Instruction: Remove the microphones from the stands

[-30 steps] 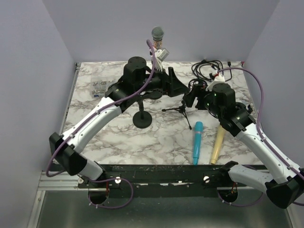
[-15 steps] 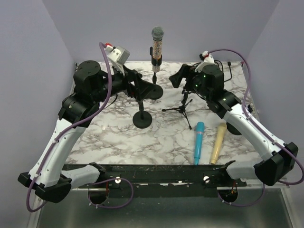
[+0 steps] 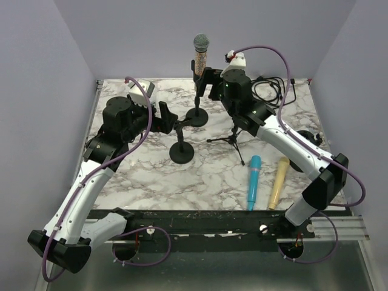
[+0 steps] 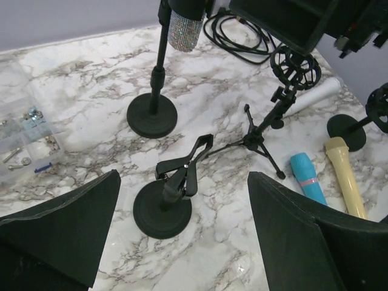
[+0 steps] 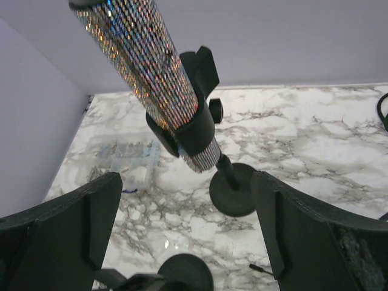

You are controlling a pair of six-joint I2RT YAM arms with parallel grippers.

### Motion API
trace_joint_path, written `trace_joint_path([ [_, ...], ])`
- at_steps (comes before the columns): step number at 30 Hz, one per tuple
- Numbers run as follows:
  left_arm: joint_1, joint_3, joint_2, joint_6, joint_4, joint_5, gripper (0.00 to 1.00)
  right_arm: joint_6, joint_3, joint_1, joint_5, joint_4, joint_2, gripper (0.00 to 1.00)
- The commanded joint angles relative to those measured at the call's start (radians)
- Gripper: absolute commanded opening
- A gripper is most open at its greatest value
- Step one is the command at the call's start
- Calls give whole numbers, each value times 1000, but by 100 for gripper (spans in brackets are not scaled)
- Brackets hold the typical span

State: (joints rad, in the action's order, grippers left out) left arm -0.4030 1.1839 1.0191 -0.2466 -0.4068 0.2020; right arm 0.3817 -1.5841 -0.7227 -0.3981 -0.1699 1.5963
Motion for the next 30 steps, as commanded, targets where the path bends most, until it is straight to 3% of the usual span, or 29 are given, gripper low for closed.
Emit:
trace_joint_path([
  [1,20,-10,-47,-6,79,-50,90,-47,-146,-26,-177,41,106,95],
  [16,38,-29,-25,-45,105,4,90,-230,-402,-77,-474,209,388,80],
  [24,39,-49,-10,-78,135,49,90,-347,-406,-77,-506,341,436,59],
  [30,38,-92,20,-129,207,121,89,-435,-406,-77,-415,345,444,31],
])
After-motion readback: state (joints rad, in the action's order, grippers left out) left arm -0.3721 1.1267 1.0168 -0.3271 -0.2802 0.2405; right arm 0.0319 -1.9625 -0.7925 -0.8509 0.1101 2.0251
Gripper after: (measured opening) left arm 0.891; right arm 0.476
